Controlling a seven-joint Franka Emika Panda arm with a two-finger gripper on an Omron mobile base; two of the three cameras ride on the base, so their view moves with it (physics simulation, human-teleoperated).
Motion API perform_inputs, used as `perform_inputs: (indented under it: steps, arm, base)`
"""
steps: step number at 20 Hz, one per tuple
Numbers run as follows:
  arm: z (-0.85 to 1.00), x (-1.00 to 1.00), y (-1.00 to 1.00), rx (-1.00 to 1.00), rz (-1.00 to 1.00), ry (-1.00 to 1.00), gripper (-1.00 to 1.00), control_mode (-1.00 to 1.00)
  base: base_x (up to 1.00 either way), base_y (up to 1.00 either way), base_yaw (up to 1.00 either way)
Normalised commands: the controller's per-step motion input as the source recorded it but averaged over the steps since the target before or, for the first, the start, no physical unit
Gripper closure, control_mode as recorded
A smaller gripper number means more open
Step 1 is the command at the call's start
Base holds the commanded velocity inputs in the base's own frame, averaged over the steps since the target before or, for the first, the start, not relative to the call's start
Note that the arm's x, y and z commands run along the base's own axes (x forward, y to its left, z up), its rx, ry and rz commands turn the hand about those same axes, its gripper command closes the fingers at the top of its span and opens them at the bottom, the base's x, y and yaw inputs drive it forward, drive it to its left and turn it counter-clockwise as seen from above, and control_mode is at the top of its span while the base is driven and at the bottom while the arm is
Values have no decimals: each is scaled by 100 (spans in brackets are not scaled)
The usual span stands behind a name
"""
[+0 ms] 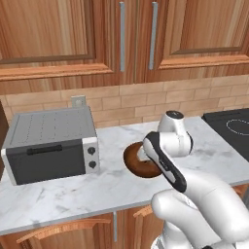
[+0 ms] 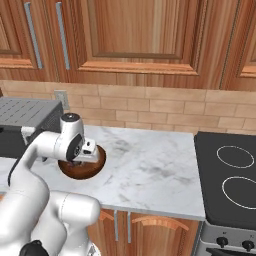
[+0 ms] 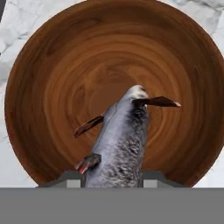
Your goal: Take the broccoli, fish, and peach from the freezer and place them in the bowl on the counter.
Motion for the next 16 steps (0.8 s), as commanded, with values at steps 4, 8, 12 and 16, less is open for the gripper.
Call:
perform_inputs:
  steps: [4, 8, 12, 16]
  arm:
    - [-51, 31, 16, 0, 0, 3, 100, -100]
    - [-32, 23, 12, 0, 0, 2, 100, -100]
    - [-36, 29, 6, 0, 0, 2, 100, -100]
    - [-23, 36, 0, 0, 0, 0, 100, -100]
  base:
    - [0, 0, 0]
    - [0, 0, 0]
    - [0, 0, 0]
    - [0, 0, 0]
